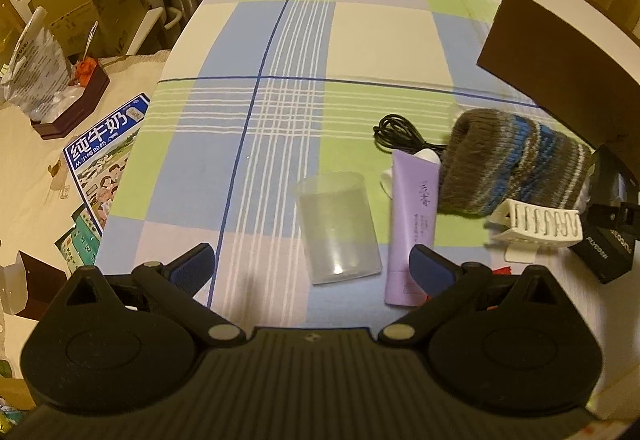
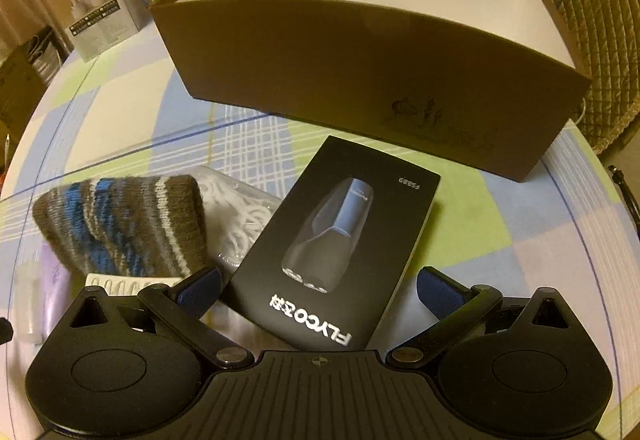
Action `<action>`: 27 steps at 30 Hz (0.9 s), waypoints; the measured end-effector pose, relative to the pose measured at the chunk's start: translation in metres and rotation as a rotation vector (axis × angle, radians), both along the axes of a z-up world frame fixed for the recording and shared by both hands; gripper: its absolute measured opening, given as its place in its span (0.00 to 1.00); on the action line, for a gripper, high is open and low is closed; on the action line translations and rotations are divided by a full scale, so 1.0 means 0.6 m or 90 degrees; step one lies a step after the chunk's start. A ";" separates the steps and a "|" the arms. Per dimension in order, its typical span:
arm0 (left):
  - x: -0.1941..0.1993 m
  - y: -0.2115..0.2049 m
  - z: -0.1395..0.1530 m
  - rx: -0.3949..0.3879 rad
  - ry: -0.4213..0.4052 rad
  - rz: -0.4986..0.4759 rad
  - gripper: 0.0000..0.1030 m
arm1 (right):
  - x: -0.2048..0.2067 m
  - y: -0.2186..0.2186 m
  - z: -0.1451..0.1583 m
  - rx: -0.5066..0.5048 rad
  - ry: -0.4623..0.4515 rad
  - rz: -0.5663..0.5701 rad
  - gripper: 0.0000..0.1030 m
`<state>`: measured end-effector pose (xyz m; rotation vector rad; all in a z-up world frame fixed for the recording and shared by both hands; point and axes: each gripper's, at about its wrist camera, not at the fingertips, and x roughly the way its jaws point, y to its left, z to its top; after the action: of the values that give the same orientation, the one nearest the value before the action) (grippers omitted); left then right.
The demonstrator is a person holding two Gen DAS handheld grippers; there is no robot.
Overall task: Organize objects
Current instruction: 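Close the right tool on the black box while the left tool grasps the clear plastic cup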
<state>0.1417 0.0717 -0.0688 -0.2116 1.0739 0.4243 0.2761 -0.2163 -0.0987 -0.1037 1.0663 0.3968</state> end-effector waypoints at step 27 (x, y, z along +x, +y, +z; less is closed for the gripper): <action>0.063 0.042 -0.079 -0.050 0.015 0.018 0.68 | 0.013 -0.127 0.000 0.010 0.027 0.002 0.83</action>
<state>0.1792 0.0971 -0.1165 -0.2926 1.1129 0.4106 0.2839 -0.2923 -0.0984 -0.0836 1.1047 0.4123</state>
